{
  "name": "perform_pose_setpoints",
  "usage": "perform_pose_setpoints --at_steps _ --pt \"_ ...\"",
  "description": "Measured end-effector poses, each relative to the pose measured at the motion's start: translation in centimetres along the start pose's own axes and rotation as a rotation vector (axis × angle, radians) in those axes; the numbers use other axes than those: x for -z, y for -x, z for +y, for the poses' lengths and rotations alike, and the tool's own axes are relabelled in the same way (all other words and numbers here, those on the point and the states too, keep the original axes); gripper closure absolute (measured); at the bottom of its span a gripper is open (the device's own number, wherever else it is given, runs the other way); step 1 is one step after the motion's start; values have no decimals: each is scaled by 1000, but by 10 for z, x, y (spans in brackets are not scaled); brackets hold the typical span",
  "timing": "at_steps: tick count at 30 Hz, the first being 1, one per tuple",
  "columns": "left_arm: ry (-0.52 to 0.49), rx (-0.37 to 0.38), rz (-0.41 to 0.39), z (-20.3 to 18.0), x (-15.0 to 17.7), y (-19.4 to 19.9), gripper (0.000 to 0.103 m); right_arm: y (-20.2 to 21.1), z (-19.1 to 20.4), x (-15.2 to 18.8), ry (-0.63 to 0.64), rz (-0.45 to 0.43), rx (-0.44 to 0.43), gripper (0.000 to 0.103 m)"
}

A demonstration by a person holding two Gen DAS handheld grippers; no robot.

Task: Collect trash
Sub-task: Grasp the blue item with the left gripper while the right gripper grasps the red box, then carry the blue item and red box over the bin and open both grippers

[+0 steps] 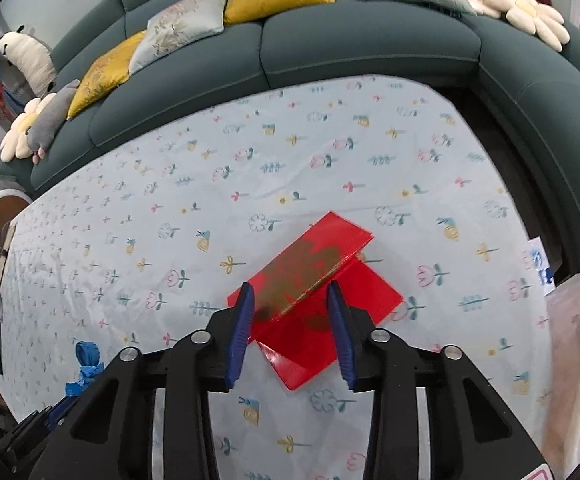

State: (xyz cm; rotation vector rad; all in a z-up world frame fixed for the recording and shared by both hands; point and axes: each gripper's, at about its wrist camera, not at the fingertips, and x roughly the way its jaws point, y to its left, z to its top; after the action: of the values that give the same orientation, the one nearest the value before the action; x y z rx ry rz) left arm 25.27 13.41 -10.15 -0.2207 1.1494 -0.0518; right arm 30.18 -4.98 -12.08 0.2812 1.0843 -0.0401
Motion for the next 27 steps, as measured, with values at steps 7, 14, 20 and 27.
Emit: perform_pose_setpoints --at_steps 7,14,20,27 --pt "-14 6 5 -9 3 0 83 -2 2 3 8 6 -36 98" --pt "-50 31 -18 -41 11 22 83 44 -11 11 19 -56 -63 99" --pt "-112 67 -52 -88 27 51 83 92 -42 19 -8 -115 -72 99" --pt "-203 115 -72 -150 58 82 83 156 -103 41 -48 -190 -33 99"
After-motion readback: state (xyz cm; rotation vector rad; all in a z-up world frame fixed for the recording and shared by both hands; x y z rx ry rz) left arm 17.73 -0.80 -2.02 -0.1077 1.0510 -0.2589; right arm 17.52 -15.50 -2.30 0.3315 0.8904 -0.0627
